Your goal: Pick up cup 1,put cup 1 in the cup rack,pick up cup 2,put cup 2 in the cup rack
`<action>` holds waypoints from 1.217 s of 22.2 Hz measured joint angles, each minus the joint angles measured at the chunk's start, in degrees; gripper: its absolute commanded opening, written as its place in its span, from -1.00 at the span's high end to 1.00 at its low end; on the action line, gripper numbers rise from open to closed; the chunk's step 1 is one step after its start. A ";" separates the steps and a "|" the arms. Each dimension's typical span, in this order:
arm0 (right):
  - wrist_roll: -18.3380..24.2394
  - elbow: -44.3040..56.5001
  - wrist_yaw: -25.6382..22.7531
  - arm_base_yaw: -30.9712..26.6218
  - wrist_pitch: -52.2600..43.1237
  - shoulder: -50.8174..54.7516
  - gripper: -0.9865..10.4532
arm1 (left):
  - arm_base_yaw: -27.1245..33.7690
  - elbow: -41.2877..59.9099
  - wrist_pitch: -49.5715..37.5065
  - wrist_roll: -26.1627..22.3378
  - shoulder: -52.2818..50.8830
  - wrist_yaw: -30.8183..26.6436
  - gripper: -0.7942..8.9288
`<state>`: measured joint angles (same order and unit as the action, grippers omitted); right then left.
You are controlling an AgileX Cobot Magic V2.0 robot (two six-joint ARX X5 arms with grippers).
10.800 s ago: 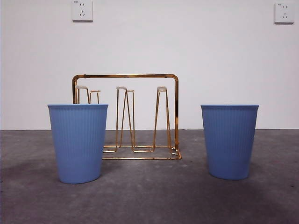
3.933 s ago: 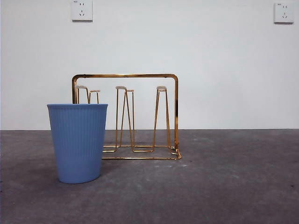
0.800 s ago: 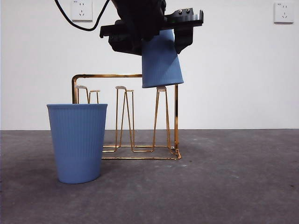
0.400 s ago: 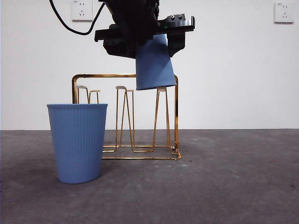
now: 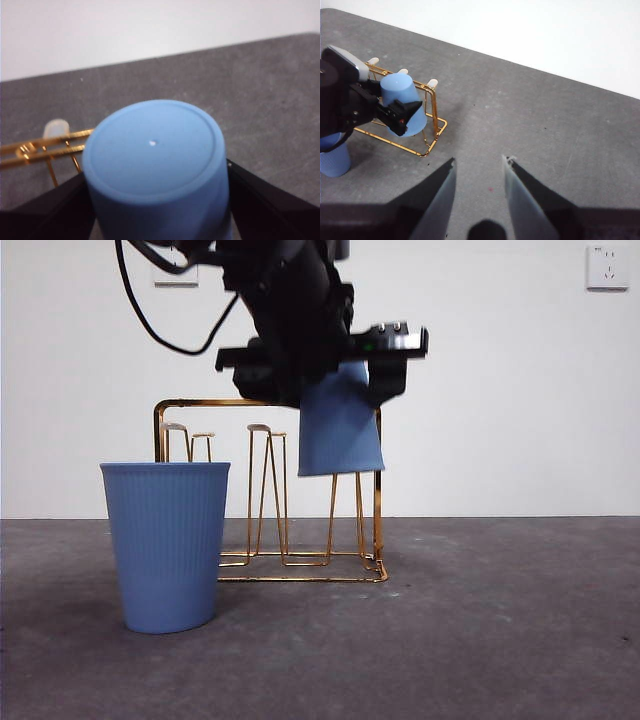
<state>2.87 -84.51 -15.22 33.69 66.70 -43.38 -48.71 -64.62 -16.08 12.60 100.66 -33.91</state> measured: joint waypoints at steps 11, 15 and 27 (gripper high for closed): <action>0.02 0.00 0.02 0.00 0.11 0.00 0.54 | 0.00 0.00 1.88 2.54 3.19 0.70 0.85; 0.02 0.00 0.04 0.00 0.11 0.00 0.54 | 0.00 0.00 2.01 3.52 4.39 1.36 0.85; 0.04 0.00 0.04 0.00 0.11 0.00 0.54 | 0.02 -0.44 4.92 6.14 5.49 2.36 0.83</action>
<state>2.92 -84.51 -15.18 33.69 66.81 -43.38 -48.69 -65.06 -11.16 18.74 106.15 -31.55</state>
